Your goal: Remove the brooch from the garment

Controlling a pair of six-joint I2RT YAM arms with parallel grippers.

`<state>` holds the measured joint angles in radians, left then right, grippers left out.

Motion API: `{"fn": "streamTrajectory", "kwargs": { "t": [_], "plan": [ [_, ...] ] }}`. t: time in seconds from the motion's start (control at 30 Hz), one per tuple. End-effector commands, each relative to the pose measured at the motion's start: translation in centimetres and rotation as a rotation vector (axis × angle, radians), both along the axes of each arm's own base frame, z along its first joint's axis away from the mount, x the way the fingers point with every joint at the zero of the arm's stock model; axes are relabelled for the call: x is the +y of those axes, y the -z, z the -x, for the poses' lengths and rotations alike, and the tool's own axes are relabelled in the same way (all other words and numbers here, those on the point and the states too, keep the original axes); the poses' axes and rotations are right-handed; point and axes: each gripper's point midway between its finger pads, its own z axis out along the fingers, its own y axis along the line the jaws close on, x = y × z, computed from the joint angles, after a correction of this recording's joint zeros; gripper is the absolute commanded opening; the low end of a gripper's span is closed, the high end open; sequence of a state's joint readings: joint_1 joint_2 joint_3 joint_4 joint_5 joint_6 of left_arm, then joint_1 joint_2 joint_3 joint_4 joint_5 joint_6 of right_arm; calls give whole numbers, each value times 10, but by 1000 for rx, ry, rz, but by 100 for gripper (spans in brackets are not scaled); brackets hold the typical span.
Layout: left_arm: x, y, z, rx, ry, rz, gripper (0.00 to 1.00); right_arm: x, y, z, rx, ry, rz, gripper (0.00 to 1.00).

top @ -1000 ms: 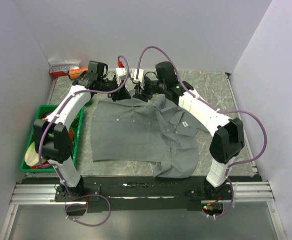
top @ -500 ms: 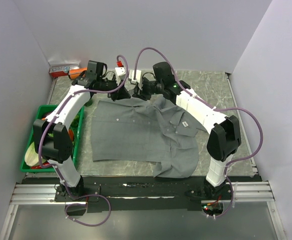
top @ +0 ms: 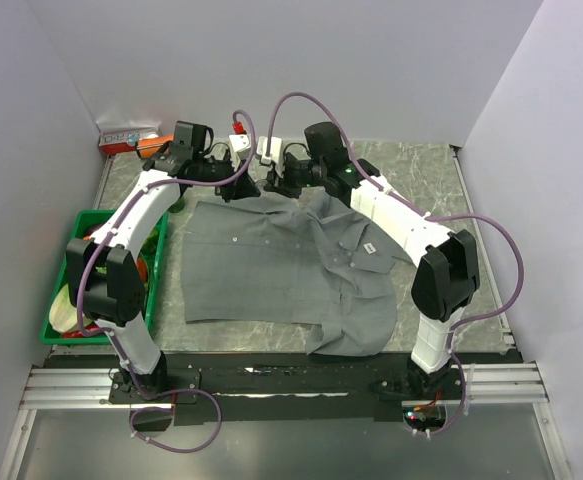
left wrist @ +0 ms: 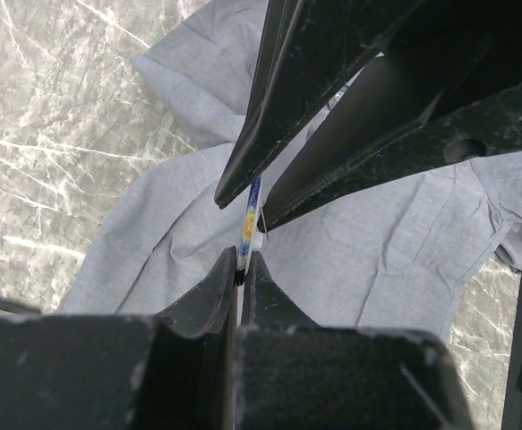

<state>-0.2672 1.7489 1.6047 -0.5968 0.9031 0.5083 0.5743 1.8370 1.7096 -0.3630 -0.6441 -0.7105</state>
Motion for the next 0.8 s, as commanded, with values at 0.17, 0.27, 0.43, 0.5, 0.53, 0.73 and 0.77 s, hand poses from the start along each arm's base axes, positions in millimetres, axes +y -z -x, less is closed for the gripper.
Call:
{"fn": "streamTrajectory", "kwargs": {
  "t": [0.17, 0.27, 0.43, 0.5, 0.53, 0.73, 0.77],
  "plan": [
    [-7, -31, 7, -85, 48, 57, 1, 13, -18, 1, 24, -8, -61, 21],
    [-7, -32, 7, -92, 48, 56, 1, 12, -17, -4, 28, 17, -61, 16],
    [-9, -37, 8, -104, 48, 76, 1, 12, -14, -10, 45, 57, -71, 10],
    [-9, -37, 8, -101, 48, 78, 1, 14, -13, -8, 56, 54, -78, 10],
    [-9, -38, 8, -104, 49, 80, 1, 14, -13, -8, 57, 50, -80, 11],
    [-8, -36, 10, -95, 43, 78, 1, 14, -11, -10, 65, 66, -83, 27],
    [-8, -34, 9, -94, 40, 74, 1, 14, -12, -10, 65, 68, -85, 29]
  ]
}}
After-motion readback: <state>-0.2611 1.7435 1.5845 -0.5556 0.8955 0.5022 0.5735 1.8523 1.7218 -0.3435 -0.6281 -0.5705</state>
